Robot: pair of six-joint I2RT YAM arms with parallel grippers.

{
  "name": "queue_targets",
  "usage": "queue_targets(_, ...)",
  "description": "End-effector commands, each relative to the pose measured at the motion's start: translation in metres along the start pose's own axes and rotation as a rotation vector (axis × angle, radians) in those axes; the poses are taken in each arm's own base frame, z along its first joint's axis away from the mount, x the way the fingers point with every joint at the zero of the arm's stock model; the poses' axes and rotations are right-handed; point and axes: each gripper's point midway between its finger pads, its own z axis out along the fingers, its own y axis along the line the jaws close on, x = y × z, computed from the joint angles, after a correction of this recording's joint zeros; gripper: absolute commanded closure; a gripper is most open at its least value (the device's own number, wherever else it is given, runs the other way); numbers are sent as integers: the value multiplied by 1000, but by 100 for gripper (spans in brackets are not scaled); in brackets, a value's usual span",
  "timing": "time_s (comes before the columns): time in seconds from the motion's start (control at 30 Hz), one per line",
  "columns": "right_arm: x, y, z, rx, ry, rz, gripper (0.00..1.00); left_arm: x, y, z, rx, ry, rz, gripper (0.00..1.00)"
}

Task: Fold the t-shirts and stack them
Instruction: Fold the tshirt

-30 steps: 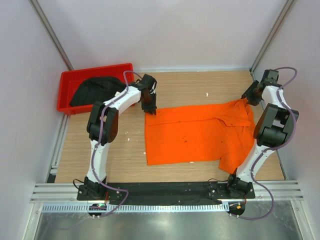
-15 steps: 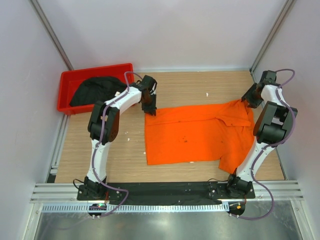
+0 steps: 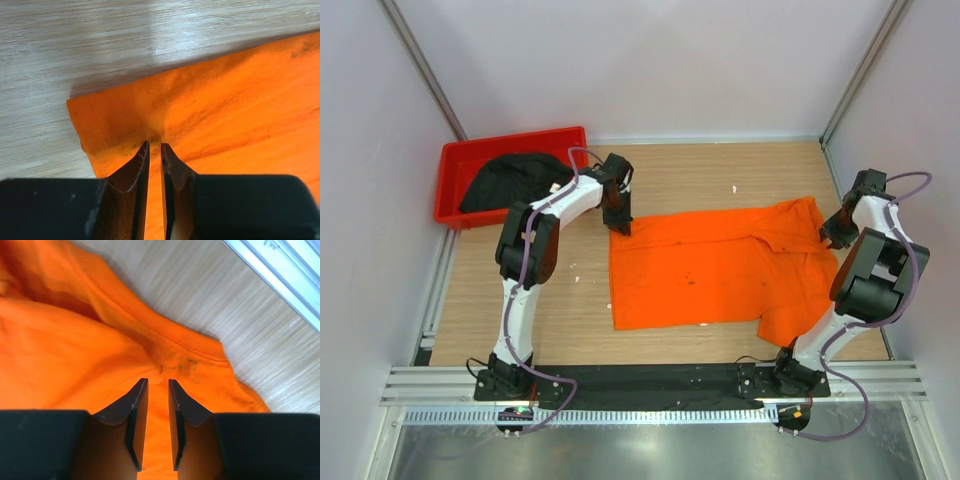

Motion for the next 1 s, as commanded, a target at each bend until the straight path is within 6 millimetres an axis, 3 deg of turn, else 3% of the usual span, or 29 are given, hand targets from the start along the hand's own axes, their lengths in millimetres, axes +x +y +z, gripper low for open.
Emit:
queue_targets(0.0,-3,-4,5,-5,-27,2,72,-6,-5,-6,24,-21,-15,85)
queue_targets(0.1,-2,-4,12,-29,-30,-23,71,-7,-7,-4,33,-20,-13,85)
queue_targets(0.23,5,11,20,-121,-8,-51,60,-8,-7,-5,35,-26,-9,85)
queue_targets(0.73,8,6,33,-102,-2,-87,61,-4,-3,-2,26,-11,-2,85)
queue_targets(0.87,5,7,37,-102,-5,-81,68,-3,-2,-1,24,-8,-3,84)
queue_targets(0.97,4,8,37,-99,-1,-78,82,-3,-2,0,22,-8,-3,84)
